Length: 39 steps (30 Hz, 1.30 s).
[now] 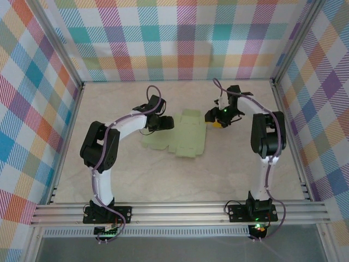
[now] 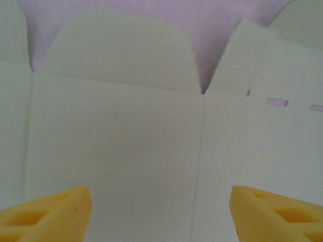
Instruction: Fold the paper box
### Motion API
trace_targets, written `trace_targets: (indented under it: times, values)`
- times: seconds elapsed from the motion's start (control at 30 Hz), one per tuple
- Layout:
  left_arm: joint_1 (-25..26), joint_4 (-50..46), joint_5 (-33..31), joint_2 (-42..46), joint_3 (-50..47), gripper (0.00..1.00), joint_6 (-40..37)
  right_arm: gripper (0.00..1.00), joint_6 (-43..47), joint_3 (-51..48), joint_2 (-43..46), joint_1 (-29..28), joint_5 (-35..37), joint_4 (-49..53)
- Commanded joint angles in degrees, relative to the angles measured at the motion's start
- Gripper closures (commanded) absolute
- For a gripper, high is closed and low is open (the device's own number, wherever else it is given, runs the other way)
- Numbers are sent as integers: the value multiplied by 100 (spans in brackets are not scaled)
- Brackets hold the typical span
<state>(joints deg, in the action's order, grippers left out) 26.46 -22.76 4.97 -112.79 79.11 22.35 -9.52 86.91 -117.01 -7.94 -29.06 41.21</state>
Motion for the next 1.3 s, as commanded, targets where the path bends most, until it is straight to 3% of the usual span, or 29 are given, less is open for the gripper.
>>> trace_targets:
  times: [0.0,0.27,0.4,0.97,1.13,1.27]
  values:
    - [-36,-70,222,97,-292,34,72,33,-1176,-1102,1168,-43,252,-1595]
    - [-108,428,330,-41,-872,42,98,27,-2843,-3478,2105,-469,72,-4136]
    - [-101,858,513,55,-1281,43,326,35,-3120,-4005,2234,-560,282,-4646]
    - [-93,888,593,323,-1399,43,402,70,-3026,-3279,1505,-647,-24,-4499]
    - [-88,898,706,384,-1400,43,465,100,-2537,-3031,1539,-646,431,-3636]
    - [-54,836,813,762,-1438,34,494,100,-1487,-2308,1452,-645,955,-2067]
